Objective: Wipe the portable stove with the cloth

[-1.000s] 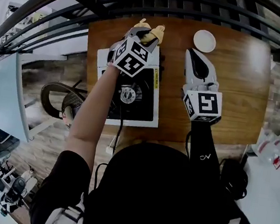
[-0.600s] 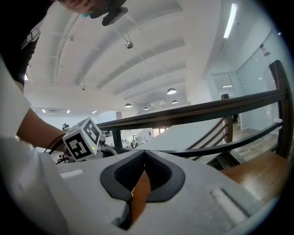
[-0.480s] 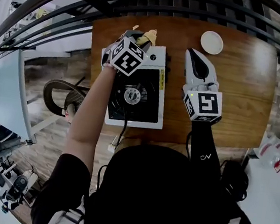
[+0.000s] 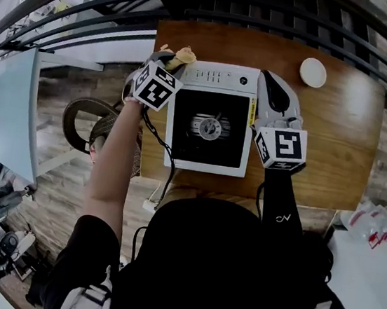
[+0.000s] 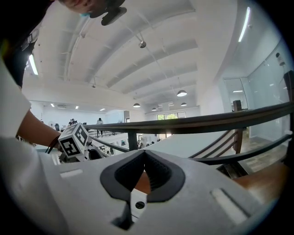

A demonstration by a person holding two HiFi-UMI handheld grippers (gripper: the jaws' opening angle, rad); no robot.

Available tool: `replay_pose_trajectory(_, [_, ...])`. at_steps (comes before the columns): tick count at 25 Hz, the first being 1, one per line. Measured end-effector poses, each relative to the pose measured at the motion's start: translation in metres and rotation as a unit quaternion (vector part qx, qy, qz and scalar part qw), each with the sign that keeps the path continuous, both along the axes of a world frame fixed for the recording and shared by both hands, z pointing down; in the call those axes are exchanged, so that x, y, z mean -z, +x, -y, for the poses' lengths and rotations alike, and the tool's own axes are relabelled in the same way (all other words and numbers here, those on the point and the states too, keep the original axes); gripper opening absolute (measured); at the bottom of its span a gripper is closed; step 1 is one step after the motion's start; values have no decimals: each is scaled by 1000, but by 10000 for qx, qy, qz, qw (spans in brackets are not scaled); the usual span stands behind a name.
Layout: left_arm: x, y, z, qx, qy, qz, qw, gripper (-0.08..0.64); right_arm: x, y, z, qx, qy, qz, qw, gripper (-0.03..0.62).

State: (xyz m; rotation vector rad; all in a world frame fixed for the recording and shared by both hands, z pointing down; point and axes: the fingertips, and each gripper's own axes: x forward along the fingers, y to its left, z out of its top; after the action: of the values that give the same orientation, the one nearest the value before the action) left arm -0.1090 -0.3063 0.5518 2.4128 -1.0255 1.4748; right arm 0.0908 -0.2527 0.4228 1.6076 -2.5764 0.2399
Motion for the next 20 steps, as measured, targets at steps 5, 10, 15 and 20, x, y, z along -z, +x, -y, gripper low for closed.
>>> replay_pose_trajectory(5, [5, -41, -5, 304, 88, -130, 9994, 123, 11, -35, -4, 61, 76, -130, 9999, 1])
replay_pose_trajectory(10, [29, -50, -3, 467, 500, -499, 9964, 124, 26, -52, -15, -17, 176, -310, 9994, 2])
replay_pose_trajectory(15, [46, -74, -8, 914, 933, -896, 9874, 124, 37, -57, -29, -176, 220, -465, 9985, 2])
replay_pose_trajectory(20, [16, -75, -18, 1020, 631, -1121, 9864, 124, 36, -65, -44, -195, 183, -681, 9973, 2])
